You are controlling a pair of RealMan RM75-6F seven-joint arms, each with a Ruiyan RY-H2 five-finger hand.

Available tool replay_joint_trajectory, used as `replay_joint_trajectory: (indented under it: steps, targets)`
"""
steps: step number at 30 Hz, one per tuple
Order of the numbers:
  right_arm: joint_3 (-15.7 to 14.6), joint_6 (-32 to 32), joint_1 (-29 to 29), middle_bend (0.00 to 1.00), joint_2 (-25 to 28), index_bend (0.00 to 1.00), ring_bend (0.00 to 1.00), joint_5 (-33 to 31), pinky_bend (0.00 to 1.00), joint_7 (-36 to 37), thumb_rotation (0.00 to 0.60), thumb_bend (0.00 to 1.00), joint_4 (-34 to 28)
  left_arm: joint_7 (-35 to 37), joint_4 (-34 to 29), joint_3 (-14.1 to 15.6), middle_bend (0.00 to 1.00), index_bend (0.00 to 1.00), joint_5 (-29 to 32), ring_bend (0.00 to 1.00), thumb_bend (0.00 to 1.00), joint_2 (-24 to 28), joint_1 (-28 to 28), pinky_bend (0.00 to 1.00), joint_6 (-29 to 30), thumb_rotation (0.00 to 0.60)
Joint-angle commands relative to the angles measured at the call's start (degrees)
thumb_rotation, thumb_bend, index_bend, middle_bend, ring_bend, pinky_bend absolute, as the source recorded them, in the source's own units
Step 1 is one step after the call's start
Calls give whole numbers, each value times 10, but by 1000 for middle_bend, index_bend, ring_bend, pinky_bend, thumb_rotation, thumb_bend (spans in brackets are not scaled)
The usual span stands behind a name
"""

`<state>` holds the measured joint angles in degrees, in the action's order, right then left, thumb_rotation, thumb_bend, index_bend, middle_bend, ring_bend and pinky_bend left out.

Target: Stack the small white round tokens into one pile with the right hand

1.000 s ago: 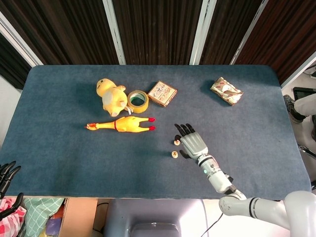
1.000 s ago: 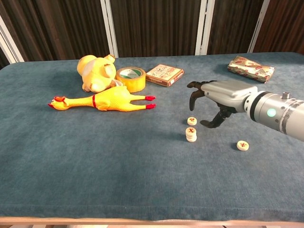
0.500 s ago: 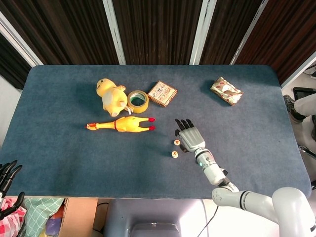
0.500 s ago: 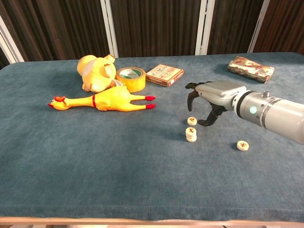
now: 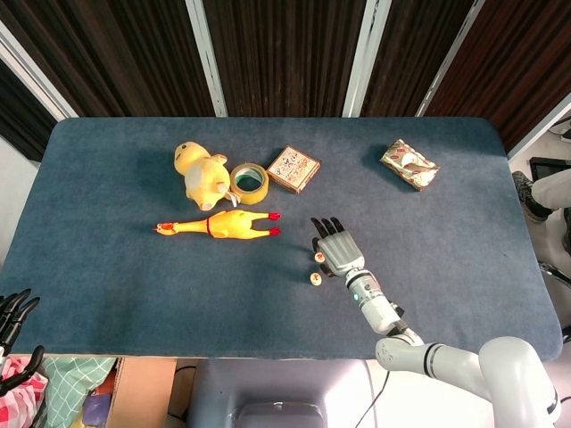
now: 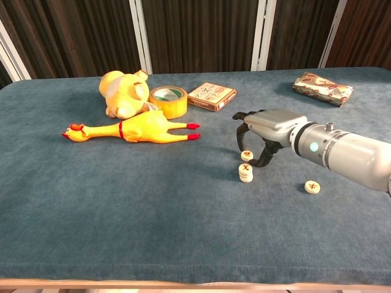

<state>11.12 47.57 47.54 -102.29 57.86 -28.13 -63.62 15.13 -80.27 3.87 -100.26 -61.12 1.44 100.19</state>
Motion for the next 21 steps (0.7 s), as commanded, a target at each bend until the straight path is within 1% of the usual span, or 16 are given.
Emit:
replay_joint_trajectory:
  steps: [1,7,12,17,21]
  targets:
    - [0,2,2,30,-4,565,0,-2,0,-4,600,435,4,0,0,0,0,0,0,0,442,1,0,74,-1,600]
    - [3,-5,6,30,-10,569,0,-15,0,-11,600,435,10,3,0,-1,0,0,1,0,442,1,1,74,2,600]
    - [3,-3,7,31,-12,597,0,-19,0,-14,600,434,11,6,3,-1,0,0,1,0,443,1,2,74,5,600]
    - [3,-1,7,33,-11,632,0,-20,0,-14,600,470,9,7,3,-1,0,0,0,0,443,1,2,75,5,600]
    - [5,13,0,35,5,646,0,-4,0,5,600,471,-20,7,5,-1,0,0,0,0,442,1,3,74,7,600]
